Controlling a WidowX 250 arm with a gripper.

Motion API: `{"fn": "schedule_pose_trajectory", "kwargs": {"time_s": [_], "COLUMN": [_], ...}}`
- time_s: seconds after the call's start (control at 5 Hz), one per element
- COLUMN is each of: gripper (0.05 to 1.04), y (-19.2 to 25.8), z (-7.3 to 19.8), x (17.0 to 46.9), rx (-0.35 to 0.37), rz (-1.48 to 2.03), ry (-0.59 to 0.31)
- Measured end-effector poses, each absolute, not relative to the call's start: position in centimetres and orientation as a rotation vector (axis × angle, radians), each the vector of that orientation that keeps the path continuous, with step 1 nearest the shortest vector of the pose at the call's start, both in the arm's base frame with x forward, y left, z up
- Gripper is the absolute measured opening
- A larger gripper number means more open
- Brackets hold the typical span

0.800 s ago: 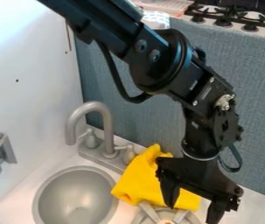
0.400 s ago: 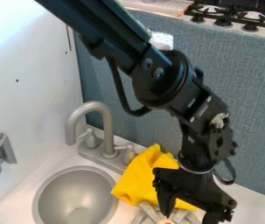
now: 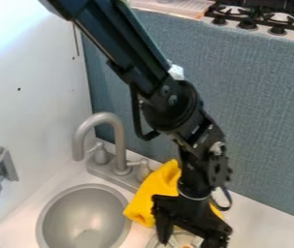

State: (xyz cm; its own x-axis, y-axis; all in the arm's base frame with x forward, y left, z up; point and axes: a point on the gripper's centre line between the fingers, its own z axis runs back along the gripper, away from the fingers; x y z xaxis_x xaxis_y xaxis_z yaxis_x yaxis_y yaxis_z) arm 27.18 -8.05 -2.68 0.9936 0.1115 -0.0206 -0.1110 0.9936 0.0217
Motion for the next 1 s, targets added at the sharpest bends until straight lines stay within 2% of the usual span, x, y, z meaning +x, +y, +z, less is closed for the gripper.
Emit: {"fn": "schedule_pose_trajectory", "kwargs": {"time_s": [0.4, 0.6, 0.8, 1.0], "gripper": [1.001, 1.001, 1.001, 1.001], "y": [-7.1, -7.1, -7.7, -7.6], "z": [-4.8, -5.5, -6.1, -6.6], "x": [27.8, 27.8, 28.0, 28.0], "rx": [0.098, 0.097, 0.054, 0.064], "rz": [0.136, 0.134, 0.118, 0.121], "ry": [0.084, 0.090, 0.082, 0.091]}}
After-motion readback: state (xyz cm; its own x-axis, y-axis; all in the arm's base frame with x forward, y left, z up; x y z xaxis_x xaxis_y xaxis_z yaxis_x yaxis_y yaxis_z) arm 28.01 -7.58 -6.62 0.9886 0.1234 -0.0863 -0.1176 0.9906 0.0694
